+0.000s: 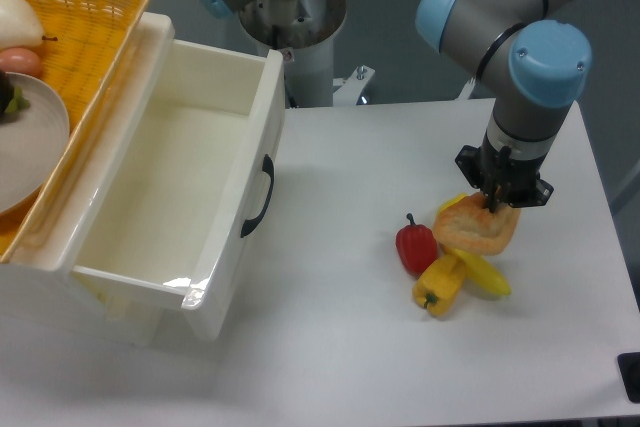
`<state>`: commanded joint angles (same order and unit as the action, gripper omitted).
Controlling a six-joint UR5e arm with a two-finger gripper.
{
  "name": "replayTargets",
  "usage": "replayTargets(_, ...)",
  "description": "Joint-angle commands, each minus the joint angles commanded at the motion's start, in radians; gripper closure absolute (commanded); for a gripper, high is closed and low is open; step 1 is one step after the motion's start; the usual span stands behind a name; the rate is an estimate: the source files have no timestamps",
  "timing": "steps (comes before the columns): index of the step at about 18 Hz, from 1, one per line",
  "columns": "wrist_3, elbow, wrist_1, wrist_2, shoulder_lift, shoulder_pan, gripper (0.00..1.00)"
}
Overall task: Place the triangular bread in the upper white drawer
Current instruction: 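Close the gripper on the triangular bread slice atop the banana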
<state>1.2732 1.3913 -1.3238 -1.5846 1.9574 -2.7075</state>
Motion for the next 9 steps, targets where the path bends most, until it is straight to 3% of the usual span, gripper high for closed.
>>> replayTargets(4,0.0,-0.002,0.002,0.015,-0.002,-0.003,1.0)
replayTargets(8,-0.012,-0.002,-0.005,0.067,-0.044,-0.02,1.0)
replayTargets(9,-0.014,-0.003,-0.03,0.071,-0.058,-0.02,1.0)
